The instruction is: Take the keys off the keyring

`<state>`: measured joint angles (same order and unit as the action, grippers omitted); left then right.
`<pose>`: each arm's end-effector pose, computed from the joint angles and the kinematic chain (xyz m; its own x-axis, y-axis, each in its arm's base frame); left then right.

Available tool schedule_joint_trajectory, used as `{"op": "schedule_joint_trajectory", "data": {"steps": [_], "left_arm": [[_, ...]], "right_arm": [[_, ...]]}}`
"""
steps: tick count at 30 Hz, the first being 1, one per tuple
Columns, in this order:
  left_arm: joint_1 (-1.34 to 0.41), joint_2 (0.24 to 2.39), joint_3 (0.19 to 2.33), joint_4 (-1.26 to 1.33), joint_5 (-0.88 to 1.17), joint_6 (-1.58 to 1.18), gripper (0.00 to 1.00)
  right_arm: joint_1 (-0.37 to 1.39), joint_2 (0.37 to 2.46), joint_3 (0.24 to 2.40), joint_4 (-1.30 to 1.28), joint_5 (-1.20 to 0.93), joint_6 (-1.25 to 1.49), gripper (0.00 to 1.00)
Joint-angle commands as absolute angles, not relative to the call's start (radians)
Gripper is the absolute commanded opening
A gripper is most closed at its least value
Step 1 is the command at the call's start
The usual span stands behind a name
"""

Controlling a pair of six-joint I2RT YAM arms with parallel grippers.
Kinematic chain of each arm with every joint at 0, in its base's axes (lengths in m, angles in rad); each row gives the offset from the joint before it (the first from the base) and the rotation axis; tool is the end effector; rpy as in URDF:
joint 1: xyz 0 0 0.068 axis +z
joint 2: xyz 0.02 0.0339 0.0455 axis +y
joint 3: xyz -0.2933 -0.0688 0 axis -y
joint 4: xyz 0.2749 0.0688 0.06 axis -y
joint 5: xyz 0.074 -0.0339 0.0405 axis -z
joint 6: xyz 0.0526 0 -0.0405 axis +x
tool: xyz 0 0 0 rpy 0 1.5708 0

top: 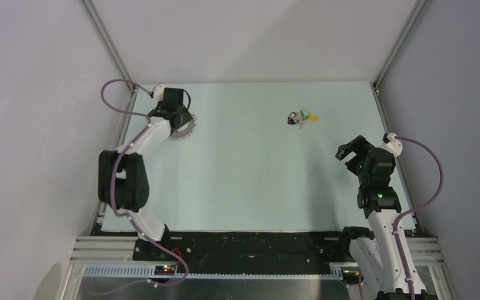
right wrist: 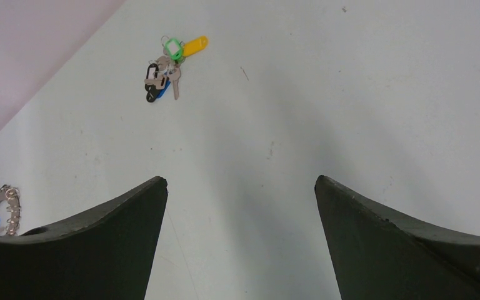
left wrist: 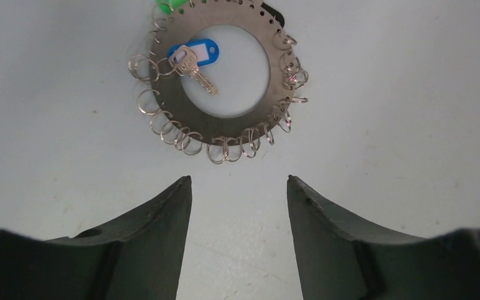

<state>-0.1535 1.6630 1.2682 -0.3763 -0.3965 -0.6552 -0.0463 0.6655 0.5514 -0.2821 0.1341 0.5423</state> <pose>0.4100 -0.0429 0.2698 -0.4653 -0.4967 -0.7326 -0.5248 0.8213 -0.2236 0.1851 -0.0156 0.2742 -0.2429 0.5233 -0.8168 0.3438 0.8338 0.4319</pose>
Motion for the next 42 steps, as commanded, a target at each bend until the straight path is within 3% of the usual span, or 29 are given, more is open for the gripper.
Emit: {"op": "schedule_joint_trajectory", "data": {"steps": [1, 8, 13, 15, 19, 26, 34, 36, 37, 39, 42], "left_arm": [[-0.147, 1.775, 1.366, -0.392, -0.409, -0.678, 0.61], [-0.137, 1.943, 1.447, -0.439, -0.366, -0.693, 0.60], [-0.079, 2.046, 1.531, -0.468, -0.272, -0.708, 0.53], [-0.065, 2.075, 1.555, -0.479, -0.241, -0.708, 0.43], [-0.059, 2.112, 1.621, -0.546, -0.229, -0.705, 0.37], [-0.063, 2.187, 1.715, -0.625, -0.131, -0.713, 0.42], [-0.104, 2.185, 1.670, -0.639, -0.179, -0.740, 0.39], [-0.104, 2.178, 1.668, -0.640, -0.178, -0.730, 0.32], [-0.104, 2.176, 1.667, -0.639, -0.173, -0.727, 0.17], [-0.109, 2.164, 1.661, -0.639, -0.181, -0.721, 0.02], [-0.125, 2.140, 1.645, -0.639, -0.191, -0.710, 0.00]], "right_arm": [[-0.051, 0.655, 0.600, -0.274, 0.149, 0.538, 0.93], [-0.051, 0.651, 0.600, -0.273, 0.142, 0.538, 0.93], [-0.051, 0.642, 0.600, -0.279, 0.141, 0.536, 0.94], [-0.051, 0.640, 0.601, -0.277, 0.144, 0.535, 0.94], [-0.051, 0.641, 0.601, -0.273, 0.145, 0.535, 0.94], [-0.051, 0.633, 0.601, -0.273, 0.150, 0.534, 0.94], [-0.052, 0.630, 0.601, -0.275, 0.146, 0.532, 0.94], [-0.052, 0.630, 0.601, -0.275, 0.145, 0.532, 0.94], [-0.052, 0.630, 0.601, -0.275, 0.142, 0.533, 0.94], [-0.052, 0.629, 0.600, -0.275, 0.143, 0.532, 0.94], [-0.052, 0.631, 0.599, -0.275, 0.141, 0.532, 0.94]]}}
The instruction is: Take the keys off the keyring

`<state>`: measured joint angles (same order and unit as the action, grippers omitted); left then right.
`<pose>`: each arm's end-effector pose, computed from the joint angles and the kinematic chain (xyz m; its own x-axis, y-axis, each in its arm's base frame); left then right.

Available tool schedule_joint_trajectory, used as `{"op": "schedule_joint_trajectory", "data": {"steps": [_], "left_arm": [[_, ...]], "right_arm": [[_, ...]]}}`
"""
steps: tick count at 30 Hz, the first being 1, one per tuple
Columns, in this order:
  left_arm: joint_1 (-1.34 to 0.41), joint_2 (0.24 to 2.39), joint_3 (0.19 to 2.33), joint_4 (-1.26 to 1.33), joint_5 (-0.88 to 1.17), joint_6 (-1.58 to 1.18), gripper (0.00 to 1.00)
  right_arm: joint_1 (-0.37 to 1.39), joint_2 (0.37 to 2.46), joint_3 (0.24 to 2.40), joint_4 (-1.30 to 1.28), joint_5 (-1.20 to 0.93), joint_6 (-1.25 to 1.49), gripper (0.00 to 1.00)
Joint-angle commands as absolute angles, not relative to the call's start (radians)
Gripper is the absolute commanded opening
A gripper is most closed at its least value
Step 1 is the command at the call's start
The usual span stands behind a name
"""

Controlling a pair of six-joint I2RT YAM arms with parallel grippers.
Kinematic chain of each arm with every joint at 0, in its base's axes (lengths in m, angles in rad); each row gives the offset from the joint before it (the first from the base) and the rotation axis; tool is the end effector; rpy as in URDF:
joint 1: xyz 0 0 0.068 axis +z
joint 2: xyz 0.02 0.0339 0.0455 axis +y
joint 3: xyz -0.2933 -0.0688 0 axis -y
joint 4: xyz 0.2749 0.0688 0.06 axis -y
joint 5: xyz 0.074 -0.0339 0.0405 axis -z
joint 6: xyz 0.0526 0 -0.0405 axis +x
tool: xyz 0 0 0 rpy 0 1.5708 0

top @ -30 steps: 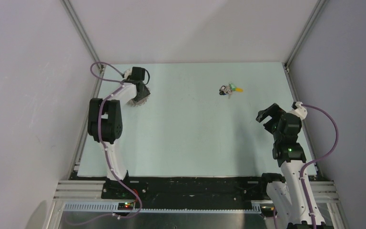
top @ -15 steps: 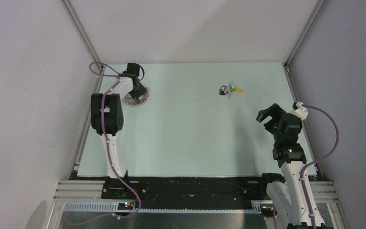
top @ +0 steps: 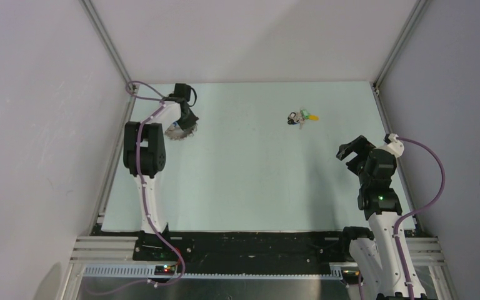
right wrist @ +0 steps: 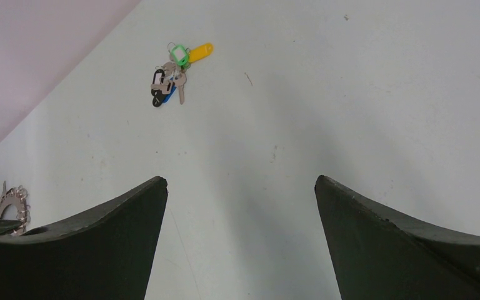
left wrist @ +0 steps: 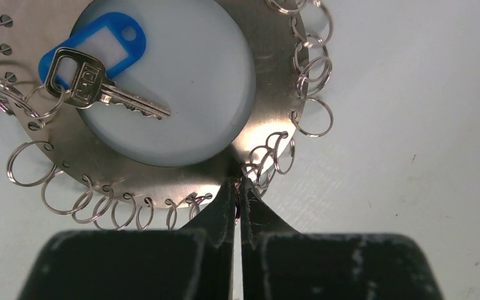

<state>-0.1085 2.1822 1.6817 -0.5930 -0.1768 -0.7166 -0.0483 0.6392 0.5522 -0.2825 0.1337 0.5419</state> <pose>0.5141 -0.0467 0.1627 -0.6831 -0.5760 -0.4490 -0.5602 0.8077 -0.1839 0.1807 -0.0158 0.2788 -0.2203 0.5224 -0.8237 0.3334 0.8340 0.4397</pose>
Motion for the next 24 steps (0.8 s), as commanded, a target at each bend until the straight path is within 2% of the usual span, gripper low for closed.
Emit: {"op": "schedule_joint_trajectory", "data": {"steps": [1, 11, 17, 20, 24], "left_arm": [[-0.128, 2.136, 1.638, -0.639, -0.192, -0.706, 0.00], [-0.288, 1.927, 1.539, -0.631, -0.207, -0.524, 0.00], [-0.384, 1.777, 1.476, -0.631, -0.165, -0.445, 0.00], [-0.405, 1.718, 1.464, -0.631, -0.077, -0.411, 0.00], [-0.414, 1.611, 1.458, -0.635, 0.073, -0.364, 0.00]], "right_arm": [[-0.052, 0.632, 0.600, -0.276, 0.140, 0.532, 0.94], [-0.052, 0.654, 0.600, -0.255, 0.044, 0.506, 0.92], [-0.050, 0.720, 0.600, -0.183, -0.261, 0.429, 0.91], [-0.031, 0.766, 0.600, -0.121, -0.431, 0.407, 0.89], [0.074, 0.783, 0.600, -0.051, -0.490, 0.396, 0.90]]}}
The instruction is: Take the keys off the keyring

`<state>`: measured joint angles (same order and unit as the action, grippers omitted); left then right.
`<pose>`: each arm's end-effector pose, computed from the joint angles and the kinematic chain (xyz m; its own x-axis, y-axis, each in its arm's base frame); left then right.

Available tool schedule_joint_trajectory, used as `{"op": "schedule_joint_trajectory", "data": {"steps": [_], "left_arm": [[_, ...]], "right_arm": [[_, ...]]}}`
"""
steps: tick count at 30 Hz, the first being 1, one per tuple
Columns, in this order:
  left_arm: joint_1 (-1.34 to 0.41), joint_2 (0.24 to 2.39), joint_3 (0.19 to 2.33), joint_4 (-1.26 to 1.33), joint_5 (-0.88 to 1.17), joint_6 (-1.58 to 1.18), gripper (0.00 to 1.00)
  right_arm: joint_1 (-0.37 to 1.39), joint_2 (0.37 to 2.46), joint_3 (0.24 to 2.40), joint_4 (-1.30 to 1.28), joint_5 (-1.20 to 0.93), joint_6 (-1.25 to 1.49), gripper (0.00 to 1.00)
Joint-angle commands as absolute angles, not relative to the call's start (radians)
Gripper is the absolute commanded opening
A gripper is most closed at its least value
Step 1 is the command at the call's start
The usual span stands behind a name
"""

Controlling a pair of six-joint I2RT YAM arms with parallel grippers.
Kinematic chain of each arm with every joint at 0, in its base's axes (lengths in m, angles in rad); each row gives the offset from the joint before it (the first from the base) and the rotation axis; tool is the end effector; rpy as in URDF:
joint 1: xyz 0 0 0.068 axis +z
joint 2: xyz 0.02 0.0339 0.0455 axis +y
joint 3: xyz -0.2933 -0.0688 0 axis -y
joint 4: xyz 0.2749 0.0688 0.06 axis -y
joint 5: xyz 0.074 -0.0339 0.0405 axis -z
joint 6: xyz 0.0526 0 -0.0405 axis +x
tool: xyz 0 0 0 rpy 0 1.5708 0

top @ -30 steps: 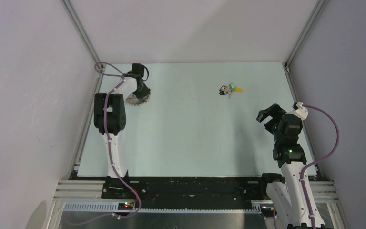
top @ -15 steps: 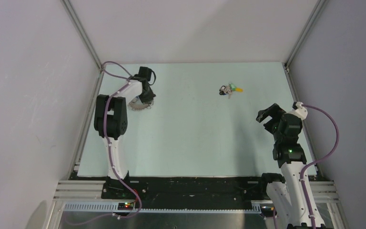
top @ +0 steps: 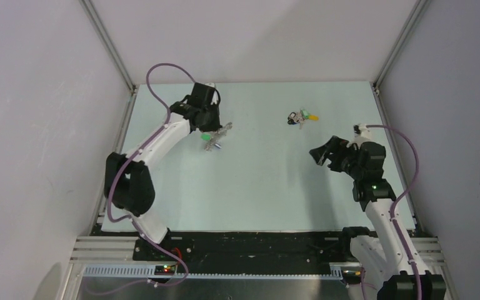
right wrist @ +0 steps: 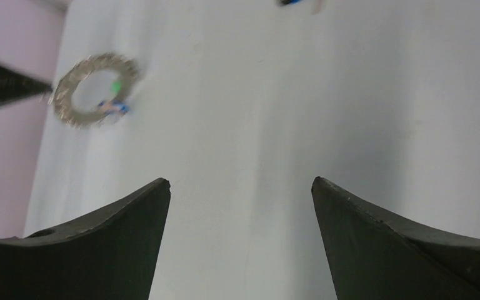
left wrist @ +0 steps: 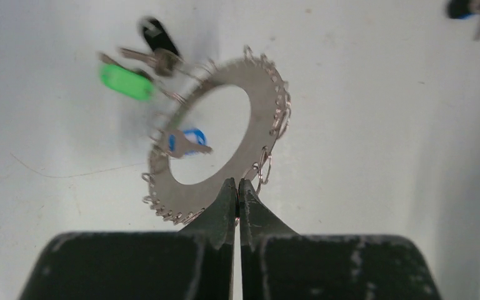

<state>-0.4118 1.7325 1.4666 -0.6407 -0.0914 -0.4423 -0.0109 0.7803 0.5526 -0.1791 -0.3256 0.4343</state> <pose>0.3924 -0.1662 0.2891 -0.8007 -0.1154 -0.5879 0.0048 0.9800 -0.1989 0.2068 0.0146 0.2672 -0.4782 0.4039 -0.7799 -0.0906 0.8605 0.5013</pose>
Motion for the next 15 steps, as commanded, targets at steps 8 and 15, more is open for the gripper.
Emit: {"op": "schedule_joint_trajectory", "data": {"steps": [8, 15], "left_arm": [[-0.423, 1.465, 1.539, -0.732, 0.238, -0.224, 0.00], [-0.457, 1.362, 1.572, -0.765, 0.249, -0.096, 0.00]], "right_arm": [[0.477, 0.810, 0.619, 0.129, -0.376, 0.106, 0.91], [0.662, 0.894, 0.622, 0.342, -0.406, -0.283, 0.94]]}}
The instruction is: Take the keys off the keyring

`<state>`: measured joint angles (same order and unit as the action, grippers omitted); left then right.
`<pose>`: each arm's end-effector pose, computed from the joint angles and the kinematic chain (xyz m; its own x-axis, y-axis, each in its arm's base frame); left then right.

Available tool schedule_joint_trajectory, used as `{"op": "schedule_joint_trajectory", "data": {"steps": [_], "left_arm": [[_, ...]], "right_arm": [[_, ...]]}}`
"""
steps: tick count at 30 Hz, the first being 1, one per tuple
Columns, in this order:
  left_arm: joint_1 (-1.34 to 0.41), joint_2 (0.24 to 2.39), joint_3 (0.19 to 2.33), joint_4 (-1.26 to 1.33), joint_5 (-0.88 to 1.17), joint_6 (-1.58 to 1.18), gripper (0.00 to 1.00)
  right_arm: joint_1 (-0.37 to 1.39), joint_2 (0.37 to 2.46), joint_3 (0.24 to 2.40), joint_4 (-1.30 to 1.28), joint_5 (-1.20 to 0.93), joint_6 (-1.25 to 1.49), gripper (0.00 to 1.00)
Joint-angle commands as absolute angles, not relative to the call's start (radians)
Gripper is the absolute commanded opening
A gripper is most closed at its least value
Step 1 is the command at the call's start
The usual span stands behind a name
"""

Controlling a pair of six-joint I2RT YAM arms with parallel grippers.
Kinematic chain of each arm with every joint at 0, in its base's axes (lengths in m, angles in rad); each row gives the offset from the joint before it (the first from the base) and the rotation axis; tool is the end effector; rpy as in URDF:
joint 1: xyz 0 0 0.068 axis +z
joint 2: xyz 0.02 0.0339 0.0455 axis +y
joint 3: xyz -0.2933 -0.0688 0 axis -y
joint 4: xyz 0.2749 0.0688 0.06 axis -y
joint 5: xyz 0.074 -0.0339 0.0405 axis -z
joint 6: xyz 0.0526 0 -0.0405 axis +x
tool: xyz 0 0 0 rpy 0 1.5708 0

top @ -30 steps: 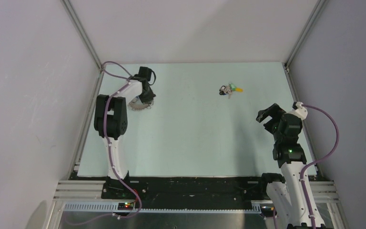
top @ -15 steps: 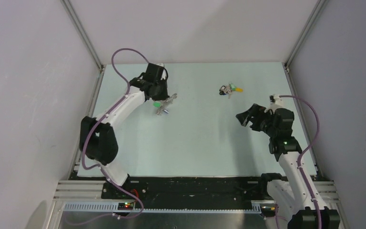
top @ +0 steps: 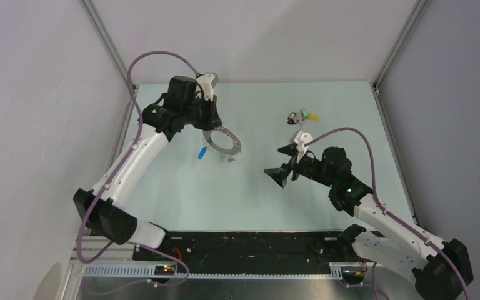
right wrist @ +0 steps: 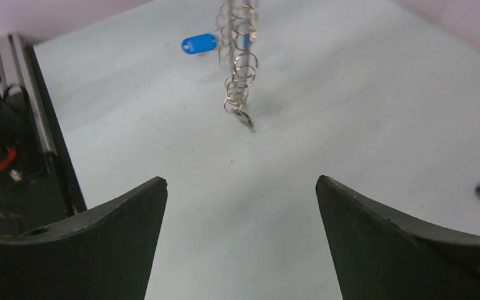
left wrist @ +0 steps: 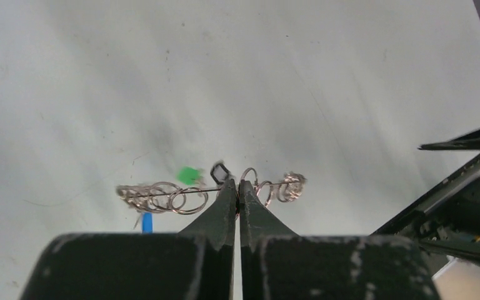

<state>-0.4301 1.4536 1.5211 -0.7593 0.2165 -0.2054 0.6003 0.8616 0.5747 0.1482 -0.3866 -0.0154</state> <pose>0.3157 -0.1572 0.4032 -0.6814 0.0934 -0.7260 0.4276 0.8558 -0.2912 0.1796 0.1470 0.2989 -0.1013 -0.0866 -0.9911 -0.8330 0.5521 0.0369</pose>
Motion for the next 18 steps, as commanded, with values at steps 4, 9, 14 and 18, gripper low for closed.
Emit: {"op": "schedule_joint_trajectory", "data": {"steps": [4, 9, 14, 18], "left_arm": [[-0.499, 1.316, 1.573, -0.764, 0.219, -0.076, 0.00], [-0.538, 1.287, 1.582, -0.765, 0.183, -0.078, 0.00], [-0.562, 1.254, 1.601, -0.765, 0.168, -0.089, 0.00], [-0.576, 1.224, 1.625, -0.764, 0.164, -0.101, 0.00]], "right_arm": [[0.700, 0.991, 0.681, 0.444, -0.377, -0.335, 0.88], [0.730, 1.090, 0.775, 0.475, -0.406, -0.303, 0.84], [0.772, 1.178, 0.857, 0.478, -0.395, -0.324, 0.83], [0.789, 1.226, 0.922, 0.414, -0.453, -0.321, 0.82]]}}
